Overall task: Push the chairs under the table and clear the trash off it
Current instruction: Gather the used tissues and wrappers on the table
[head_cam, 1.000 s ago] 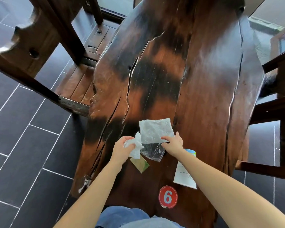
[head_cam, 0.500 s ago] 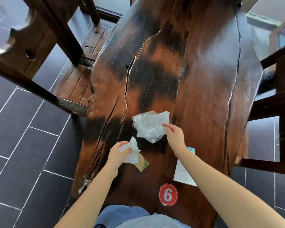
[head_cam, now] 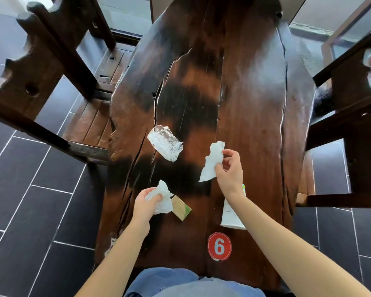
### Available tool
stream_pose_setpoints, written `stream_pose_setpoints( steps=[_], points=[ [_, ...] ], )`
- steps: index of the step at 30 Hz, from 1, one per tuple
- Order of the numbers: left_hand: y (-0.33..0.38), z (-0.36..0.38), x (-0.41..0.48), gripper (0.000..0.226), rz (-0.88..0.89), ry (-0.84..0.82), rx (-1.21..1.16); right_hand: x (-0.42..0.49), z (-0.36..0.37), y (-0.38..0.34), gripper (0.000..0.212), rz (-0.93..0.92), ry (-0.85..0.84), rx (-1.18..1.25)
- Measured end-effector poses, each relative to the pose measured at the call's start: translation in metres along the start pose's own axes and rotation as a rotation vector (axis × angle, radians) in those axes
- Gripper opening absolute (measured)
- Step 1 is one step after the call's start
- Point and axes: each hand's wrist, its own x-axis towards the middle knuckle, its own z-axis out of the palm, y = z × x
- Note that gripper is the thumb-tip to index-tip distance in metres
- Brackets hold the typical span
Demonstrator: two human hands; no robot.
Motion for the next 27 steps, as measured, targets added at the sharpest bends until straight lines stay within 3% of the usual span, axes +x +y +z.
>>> stream_pose_setpoints(
  steps=[3,6,9,12,15,18,21,25,27],
  points=[
    [-0.001,0.015,-0.008,0.025,0.025,-0.057,0.028,-0.025,-0.003,-0.008,0.038,-0.12,-0.116,-0.002],
    [0.002,0.041,-0.022,0.018,0.032,-0.136,0.089,-0.059,-0.004,-0.005,0.042,-0.223,-0.357,-0.017],
    [-0.001,0.064,-0.041,0.028,0.029,-0.313,0.053,-0.082,-0.011,0.007,0.032,-0.192,-0.488,0.067],
    [-0.006,0.078,-0.063,0.034,-0.01,-0.343,-0.044,-0.087,-0.032,0.013,0.018,-0.096,-0.379,0.202],
    [-0.011,0.095,-0.096,0.032,-0.107,-0.414,-0.176,-0.096,-0.065,0.024,0.021,-0.27,-0.202,0.096],
    [-0.017,0.123,-0.131,0.051,-0.17,-0.604,-0.27,-0.114,-0.1,0.051,0.02,-0.382,-0.137,0.027],
    [-0.036,0.163,-0.165,0.053,-0.114,-0.672,-0.166,-0.131,-0.145,0.079,0.021,-0.418,-0.02,-0.018],
    [-0.078,0.229,-0.201,0.031,-0.029,-0.65,0.065,-0.152,-0.22,0.13,0.051,-0.137,0.075,0.156],
    [-0.104,0.265,-0.215,0.026,-0.036,-0.678,0.201,-0.164,-0.259,0.163,0.051,0.086,0.058,0.334]
  ],
)
